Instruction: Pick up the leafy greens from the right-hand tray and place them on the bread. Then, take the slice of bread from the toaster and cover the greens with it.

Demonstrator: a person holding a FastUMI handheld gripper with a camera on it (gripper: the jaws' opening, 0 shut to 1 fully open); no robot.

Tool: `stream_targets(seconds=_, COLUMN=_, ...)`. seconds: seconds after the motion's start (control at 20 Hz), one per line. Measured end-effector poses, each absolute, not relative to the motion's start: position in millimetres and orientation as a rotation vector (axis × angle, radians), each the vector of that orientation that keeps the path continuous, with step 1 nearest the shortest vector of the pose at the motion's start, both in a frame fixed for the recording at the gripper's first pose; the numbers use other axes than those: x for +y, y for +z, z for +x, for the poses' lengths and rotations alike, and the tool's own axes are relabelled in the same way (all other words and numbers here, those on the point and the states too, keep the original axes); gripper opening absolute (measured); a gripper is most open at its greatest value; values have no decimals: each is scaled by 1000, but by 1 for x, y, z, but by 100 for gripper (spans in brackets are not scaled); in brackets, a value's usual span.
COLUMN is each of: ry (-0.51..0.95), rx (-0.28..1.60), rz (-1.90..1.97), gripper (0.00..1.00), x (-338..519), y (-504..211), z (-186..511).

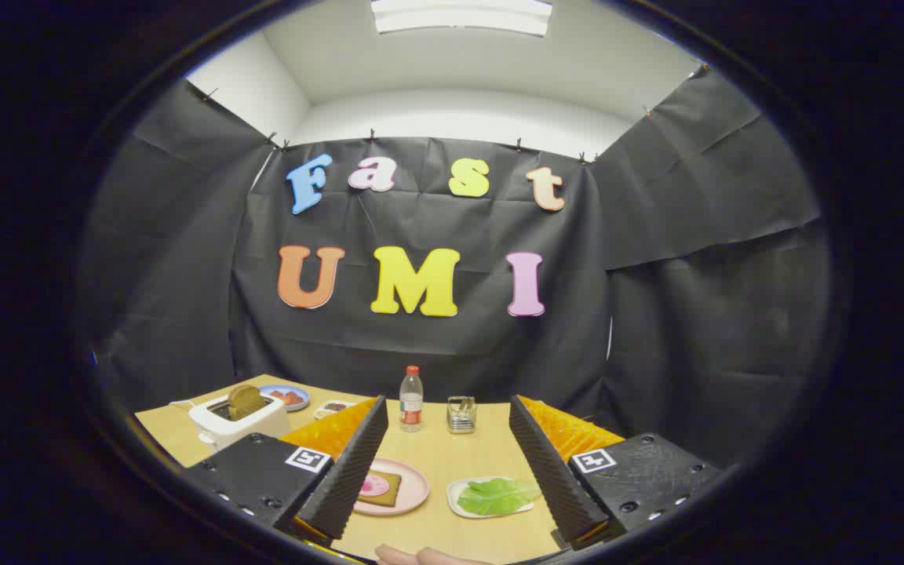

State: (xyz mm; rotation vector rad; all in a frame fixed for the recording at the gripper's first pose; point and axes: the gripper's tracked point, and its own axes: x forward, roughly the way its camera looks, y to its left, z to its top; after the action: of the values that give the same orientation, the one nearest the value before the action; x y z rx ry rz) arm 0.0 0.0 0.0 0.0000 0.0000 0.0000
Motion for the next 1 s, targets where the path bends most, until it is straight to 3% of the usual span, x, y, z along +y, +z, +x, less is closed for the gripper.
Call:
stream_targets(seconds=0.7, ry=-46, rx=55, rz=70, gripper=95, x=-34, y=-27, z=19)
stream_targets(seconds=1.0, ry=-103, rx=124, rz=84, gripper=95, x=-76, y=-72, z=51)
